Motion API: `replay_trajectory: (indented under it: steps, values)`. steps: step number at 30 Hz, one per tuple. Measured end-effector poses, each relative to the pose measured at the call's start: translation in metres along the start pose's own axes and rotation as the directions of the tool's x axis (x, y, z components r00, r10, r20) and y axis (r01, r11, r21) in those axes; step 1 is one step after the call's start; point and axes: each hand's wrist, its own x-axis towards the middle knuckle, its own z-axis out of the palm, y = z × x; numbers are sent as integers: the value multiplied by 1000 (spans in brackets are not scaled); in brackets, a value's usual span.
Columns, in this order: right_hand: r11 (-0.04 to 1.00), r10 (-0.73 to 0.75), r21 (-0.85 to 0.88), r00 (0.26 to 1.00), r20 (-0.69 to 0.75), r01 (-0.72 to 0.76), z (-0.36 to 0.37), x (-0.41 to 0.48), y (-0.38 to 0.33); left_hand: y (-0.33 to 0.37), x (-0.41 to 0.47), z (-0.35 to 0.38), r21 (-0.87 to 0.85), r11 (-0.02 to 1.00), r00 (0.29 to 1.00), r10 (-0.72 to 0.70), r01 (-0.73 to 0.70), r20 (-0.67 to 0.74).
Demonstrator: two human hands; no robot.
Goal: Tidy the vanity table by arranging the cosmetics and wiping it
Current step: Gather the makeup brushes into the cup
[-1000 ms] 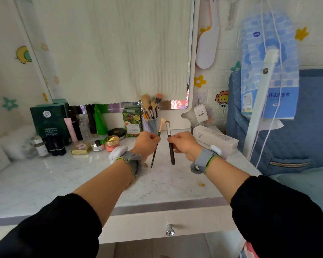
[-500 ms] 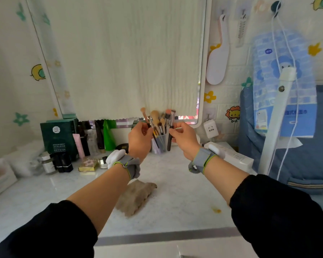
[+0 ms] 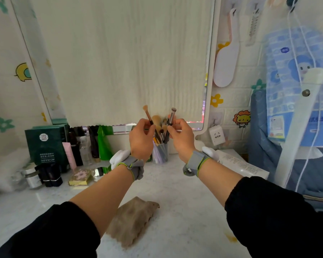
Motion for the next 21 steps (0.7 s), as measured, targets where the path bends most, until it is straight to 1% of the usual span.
replay_trajectory:
  steps: [4,7,12,14,18,21]
  values:
    - [1000,-27,0,1000,-15,27,3,5,3,-11,2,6,29,1000,1000,2,-3,22]
    - [999,-42,32,998,-38,43,4,14,1,-17,3,11,63,998,999,-6,3,52]
    - [998,-67,-7,998,-14,67,7,16,3,-25,0,19,180,984,985,-49,19,164]
    - [998,-59,-31,998,-12,59,7,14,8,-26,-3,21,153,988,987,-53,30,152]
    - [994,-88,-70,996,-7,87,4,11,15,-24,-6,21,21,999,996,-46,44,79]
    - [988,-96,-121,995,4,96,5,10,17,-22,-2,20,8,999,996,-41,40,83]
